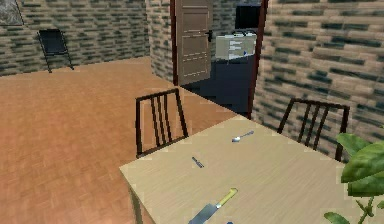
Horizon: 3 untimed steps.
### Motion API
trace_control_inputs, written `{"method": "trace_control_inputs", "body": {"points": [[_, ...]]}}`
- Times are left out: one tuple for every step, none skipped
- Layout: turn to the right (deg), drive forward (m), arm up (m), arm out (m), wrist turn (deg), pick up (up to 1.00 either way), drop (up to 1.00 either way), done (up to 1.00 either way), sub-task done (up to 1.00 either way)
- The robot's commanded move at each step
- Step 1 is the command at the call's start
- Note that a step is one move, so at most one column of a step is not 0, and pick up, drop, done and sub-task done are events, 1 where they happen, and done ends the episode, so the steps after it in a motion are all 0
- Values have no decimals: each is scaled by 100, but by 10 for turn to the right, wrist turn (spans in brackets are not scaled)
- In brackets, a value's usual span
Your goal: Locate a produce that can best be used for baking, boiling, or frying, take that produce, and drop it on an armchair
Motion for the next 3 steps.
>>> {"method": "trace_control_inputs", "body": {"points": [[0,0,0,0,-450,0,0,0,0],[0,0,0,0,-240,0,0,0,0],[0,0,0,-28,0,0,0,0,0]]}}
